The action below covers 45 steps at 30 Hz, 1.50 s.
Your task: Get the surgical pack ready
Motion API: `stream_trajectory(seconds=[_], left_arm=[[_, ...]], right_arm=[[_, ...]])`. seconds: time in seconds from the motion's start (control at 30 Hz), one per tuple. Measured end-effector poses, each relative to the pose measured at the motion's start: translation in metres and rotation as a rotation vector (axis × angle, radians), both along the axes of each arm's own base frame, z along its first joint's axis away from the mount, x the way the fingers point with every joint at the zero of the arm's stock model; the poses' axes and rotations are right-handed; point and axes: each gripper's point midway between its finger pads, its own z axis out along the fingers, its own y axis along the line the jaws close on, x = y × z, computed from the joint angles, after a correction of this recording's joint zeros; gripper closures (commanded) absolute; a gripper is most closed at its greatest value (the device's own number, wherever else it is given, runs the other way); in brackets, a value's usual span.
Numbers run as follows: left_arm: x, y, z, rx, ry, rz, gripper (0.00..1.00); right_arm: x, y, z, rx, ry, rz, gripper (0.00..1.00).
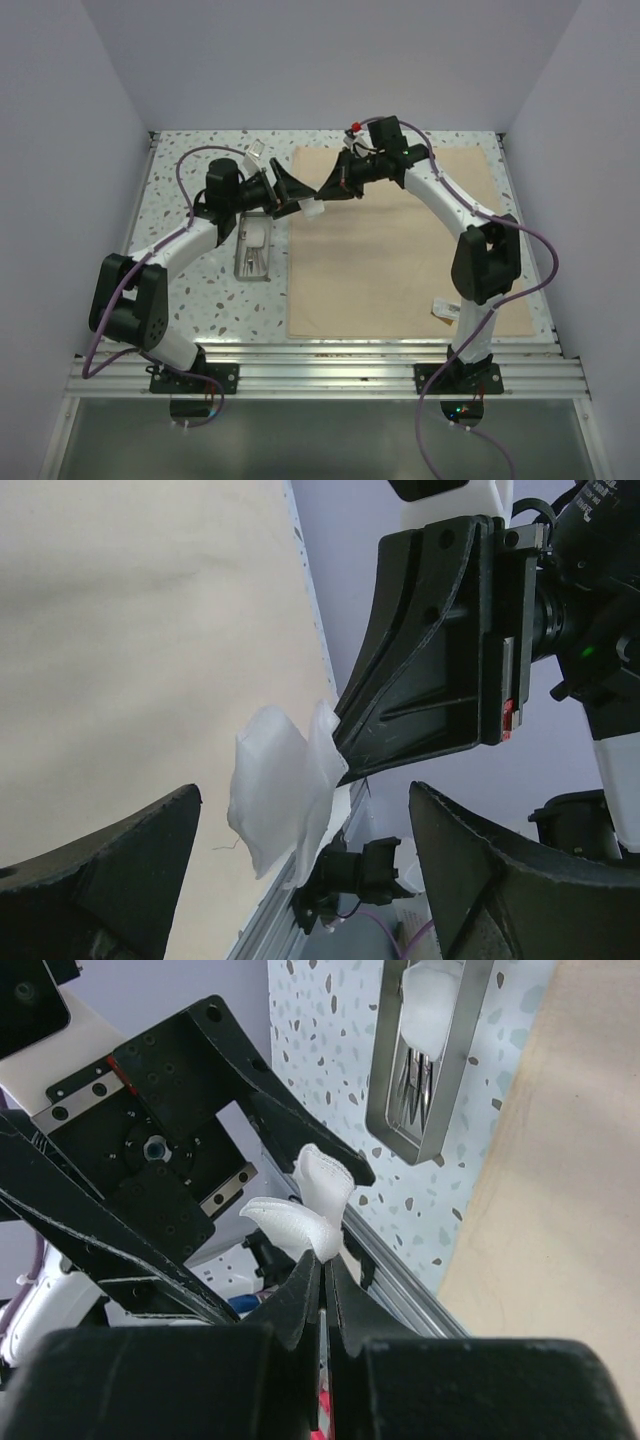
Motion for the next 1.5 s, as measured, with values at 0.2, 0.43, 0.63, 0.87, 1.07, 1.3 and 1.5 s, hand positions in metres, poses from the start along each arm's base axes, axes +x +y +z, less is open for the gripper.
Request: stream_trajectory(seconds=[0.2, 0.43, 0.63, 0.87, 1.07, 1.3, 1.5], left_arm=[[-0.001, -0.001, 0.0, -0.003, 0.002, -0.008, 0.19], [-0.004, -0.002, 0.001, -0.006, 0.003, -0.025, 0.32], [-0.007, -0.002, 0.0, -0.007, 0.008, -0.041, 0.5], [-0.01, -0.001, 0.0, -0.006, -0.001, -0.06, 0.96], [-0.014, 0.005, -0.011, 0.009, 0.017, -0.068, 1.0], [-0.005, 0.056, -0.05, 0.155, 0.094, 0.035, 1.0], [0.0, 0.102, -0.079, 0.299, 0.149, 0.115, 1.0]], right_arm=[[-0.006, 0.006, 0.001, -0.003, -0.013, 0.027, 1.0], [-0.012, 0.008, 0.012, -0.021, -0.062, 0.067, 1.0], [-0.016, 0.006, 0.01, -0.053, -0.089, 0.092, 1.0], [-0.026, 0.004, 0.003, -0.087, -0.088, 0.13, 0.98], [-0.028, 0.004, 0.006, -0.117, -0.103, 0.144, 0.73], [-0.007, -0.018, 0.015, -0.259, -0.199, 0.099, 0.66], [0.0, -0.057, -0.018, -0.36, -0.127, 0.052, 0.65]])
